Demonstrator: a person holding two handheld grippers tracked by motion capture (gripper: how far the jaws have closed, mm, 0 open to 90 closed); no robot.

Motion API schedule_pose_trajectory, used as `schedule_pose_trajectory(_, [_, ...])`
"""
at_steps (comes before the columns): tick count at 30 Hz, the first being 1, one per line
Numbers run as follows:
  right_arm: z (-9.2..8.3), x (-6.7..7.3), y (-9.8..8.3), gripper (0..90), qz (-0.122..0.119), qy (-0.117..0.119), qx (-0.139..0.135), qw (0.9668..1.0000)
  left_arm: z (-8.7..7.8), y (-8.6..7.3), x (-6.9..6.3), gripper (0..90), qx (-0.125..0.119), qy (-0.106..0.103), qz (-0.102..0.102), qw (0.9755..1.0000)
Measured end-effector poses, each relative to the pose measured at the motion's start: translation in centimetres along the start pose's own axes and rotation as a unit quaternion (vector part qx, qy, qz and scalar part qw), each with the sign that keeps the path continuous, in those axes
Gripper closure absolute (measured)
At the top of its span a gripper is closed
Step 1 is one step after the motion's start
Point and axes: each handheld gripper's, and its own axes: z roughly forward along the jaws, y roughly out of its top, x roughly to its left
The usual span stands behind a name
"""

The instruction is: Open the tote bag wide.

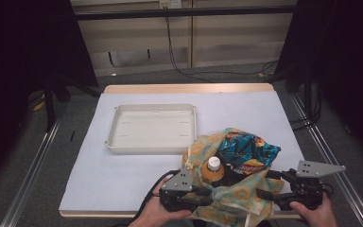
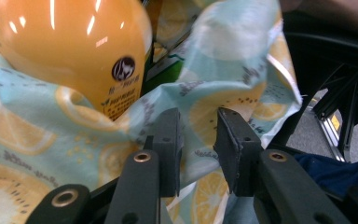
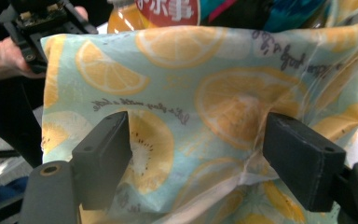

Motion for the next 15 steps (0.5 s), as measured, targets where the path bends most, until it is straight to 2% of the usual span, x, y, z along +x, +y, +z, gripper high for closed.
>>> schedule_pose_trajectory(2, [0.2,0.1,-0.2,28.3,-0.003,0.0,0.005,1.0,0.3,-0.1,0.2,69.3,0.01,0.004,0.0,0.9999])
schedule_pose_trajectory(3, [0.3,0.2,-0.2,40.1,-0.003,0.003,0.004,1.0,0.6,-0.1,0.4,69.4,0.012,0.005,0.002,0.9999])
schedule_pose_trajectory(4, [0.2,0.2,-0.2,48.4,-0.006,0.0,0.005,1.0,0.8,-0.1,0.4,69.4,0.013,0.006,0.0,0.9999])
schedule_pose_trajectory(5, [0.2,0.2,-0.2,48.4,-0.006,0.0,0.005,1.0,1.0,-0.1,0.5,69.4,0.013,0.008,-0.001,0.9999])
schedule_pose_trajectory(6, [0.3,0.2,-0.1,53.2,-0.01,-0.004,0.004,0.9999,1.0,0.0,0.6,69.4,0.016,0.012,-0.001,0.9998])
schedule_pose_trajectory(7, [0.6,0.2,0.0,63.4,-0.013,0.001,0.01,0.9999,1.0,0.3,0.7,68.1,0.014,0.011,-0.008,0.9998])
schedule_pose_trajectory(8, [0.6,0.2,0.0,63.4,-0.013,0.001,0.01,0.9999,1.0,0.3,0.7,67.0,0.014,0.011,-0.008,0.9998])
schedule_pose_trajectory(10, [0.7,0.4,0.1,72.0,-0.017,0.004,0.011,0.9998,0.9,0.4,0.5,66.0,0.001,0.004,-0.011,0.9999])
schedule_pose_trajectory(12, [0.7,0.5,0.3,82.4,-0.021,0.005,0.006,0.9997,0.5,0.7,0.1,63.5,-0.009,0.006,-0.008,0.9999])
schedule_pose_trajectory(13, [0.5,0.4,0.5,87.8,-0.02,0.005,-0.001,0.9998,-0.2,1.1,-0.3,62.2,-0.021,0.008,-0.004,0.9997])
schedule_pose_trajectory(14, [0.5,0.4,0.5,87.8,-0.02,0.005,-0.001,0.9998,-0.2,1.1,-0.3,62.2,-0.021,0.008,-0.004,0.9997])
schedule_pose_trajectory(15, [0.1,0.2,0.8,89.4,-0.019,0.002,-0.012,0.9997,-0.6,1.4,-0.6,62.6,-0.033,0.01,-0.003,0.9994])
